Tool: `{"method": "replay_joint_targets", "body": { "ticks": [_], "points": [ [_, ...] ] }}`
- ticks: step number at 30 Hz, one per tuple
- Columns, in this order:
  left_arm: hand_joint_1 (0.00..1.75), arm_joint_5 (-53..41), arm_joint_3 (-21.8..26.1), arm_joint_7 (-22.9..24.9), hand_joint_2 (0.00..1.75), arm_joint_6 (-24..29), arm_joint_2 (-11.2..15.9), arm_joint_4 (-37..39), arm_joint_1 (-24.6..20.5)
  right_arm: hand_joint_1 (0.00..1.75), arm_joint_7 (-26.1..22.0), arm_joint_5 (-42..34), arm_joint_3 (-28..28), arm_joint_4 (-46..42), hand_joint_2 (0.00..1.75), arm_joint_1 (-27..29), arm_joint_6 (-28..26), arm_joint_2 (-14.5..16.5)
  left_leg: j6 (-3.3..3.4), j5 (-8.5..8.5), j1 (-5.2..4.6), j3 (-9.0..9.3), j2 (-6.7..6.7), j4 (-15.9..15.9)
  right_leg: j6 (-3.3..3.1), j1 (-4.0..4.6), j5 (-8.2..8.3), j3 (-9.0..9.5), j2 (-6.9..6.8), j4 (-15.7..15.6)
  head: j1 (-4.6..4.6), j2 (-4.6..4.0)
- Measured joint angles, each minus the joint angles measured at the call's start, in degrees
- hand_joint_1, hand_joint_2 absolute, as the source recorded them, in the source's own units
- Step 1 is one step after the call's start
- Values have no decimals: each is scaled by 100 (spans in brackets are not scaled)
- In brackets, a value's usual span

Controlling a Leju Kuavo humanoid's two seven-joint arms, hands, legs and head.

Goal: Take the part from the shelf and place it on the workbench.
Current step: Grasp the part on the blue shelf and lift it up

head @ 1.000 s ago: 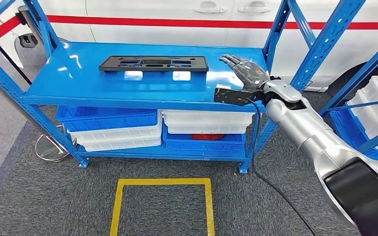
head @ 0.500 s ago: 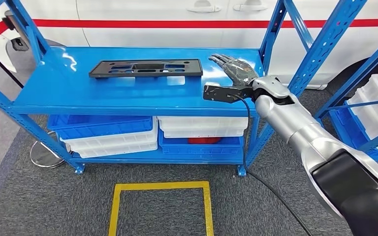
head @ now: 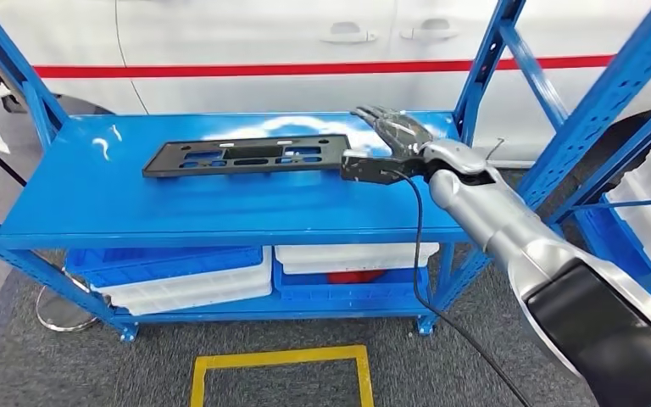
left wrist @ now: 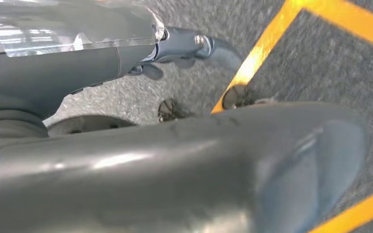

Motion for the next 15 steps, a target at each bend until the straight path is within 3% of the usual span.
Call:
{"method": "replay_joint_targets", "body": {
  "ticks": [1, 3, 4, 5, 6, 7, 8, 9, 10, 11, 13, 14, 15],
  "points": [
    [0, -24, 1, 9, 0, 10, 1, -3, -31, 0, 3, 11, 13, 17, 175, -58, 22, 68, 51, -68, 3, 66, -2, -13, 29, -14, 148, -108, -15, 243, 0, 0],
    [0, -63, 2, 36, 0, 32, 3, -7, -88, 0, 18, 43, 75, 81, 175, -151, 72, 240, 130, -207, 8, 250, -10, -71, 54, -22, 435, -648, -74, 1051, 2, 0],
    [0, -82, 2, 55, 0, 47, 2, -7, -108, 0, 25, 57, 125, 135, 175, -153, 88, 345, 153, -293, 8, 365, -16, -104, 48, -12, 409, -973, -109, 1434, 2, 0],
    [0, -97, 1, 72, 0, 56, -1, -7, -124, 0, 32, 67, 183, 204, 175, -134, 102, 460, 168, -387, 3, 492, -25, -133, 40, 5, 232, -1259, -127, 1686, 2, 0],
    [0, -110, 1, 86, 0, 66, -5, -7, -141, 0, 36, 72, 239, 280, 175, -107, 109, 573, 176, -488, -6, 633, -41, -157, 26, 25, -58, -1501, -132, 1797, 2, 0],
    [0, -120, 1, 98, 0, 74, -11, -7, -151, 0, 36, 73, 289, 356, 175, -83, 107, 679, 185, -595, -20, 785, -61, -175, 4, 47, -361, -1696, -135, 1788, 2, 0],
    [0, -127, 1, 105, 0, 78, -15, -7, -156, 0, 36, 72, 330, 424, 175, -69, 102, 766, 193, -707, -41, 940, -84, -187, -31, 72, -561, -1838, -136, 1660, 3, 0],
    [0, -133, 1, 109, 0, 82, -19, -7, -157, 0, 35, 70, 365, 488, 175, -61, 99, 832, 201, -826, -69, 1105, -106, -195, -85, 104, -574, -1944, -136, 1431, 3, 0],
    [0, -142, 0, 111, 0, 84, -21, -7, -153, 0, 34, 69, 394, 543, 175, -55, 98, 880, 208, -932, -93, 1251, -123, -201, -150, 138, -391, -2009, -136, 1160, 3, 0],
    [0, -151, -1, 111, 0, 84, -29, -7, -139, 0, 33, 67, 419, 594, 175, -43, 98, 916, 212, -1027, -105, 1353, -138, -213, -227, 178, -10, -2047, -136, 864, 3, 0],
    [0, -183, -9, 125, 0, 89, -56, 4, -131, 0, 36, 62, 480, 715, 175, 2, 110, 1019, 184, -1201, -121, 1539, -176, -207, -352, 281, 1066, -2087, -102, 311, 4, 0],
    [0, -195, -14, 145, 0, 95, -69, 9, -136, 0, 45, 60, 511, 774, 175, 33, 116, 1095, 160, -1294, -122, 1618, -194, -218, -392, 325, 1453, -2077, -74, 148, 8, 0],
    [0, -206, -19, 171, 0, 112, -77, 14, -153, 0, 54, 56, 538, 832, 175, 53, 115, 1217, 132, -1362, -132, 1715, -202, -206, -420, 357, 1672, -2058, -45, 51, 13, 0]
  ]
}}
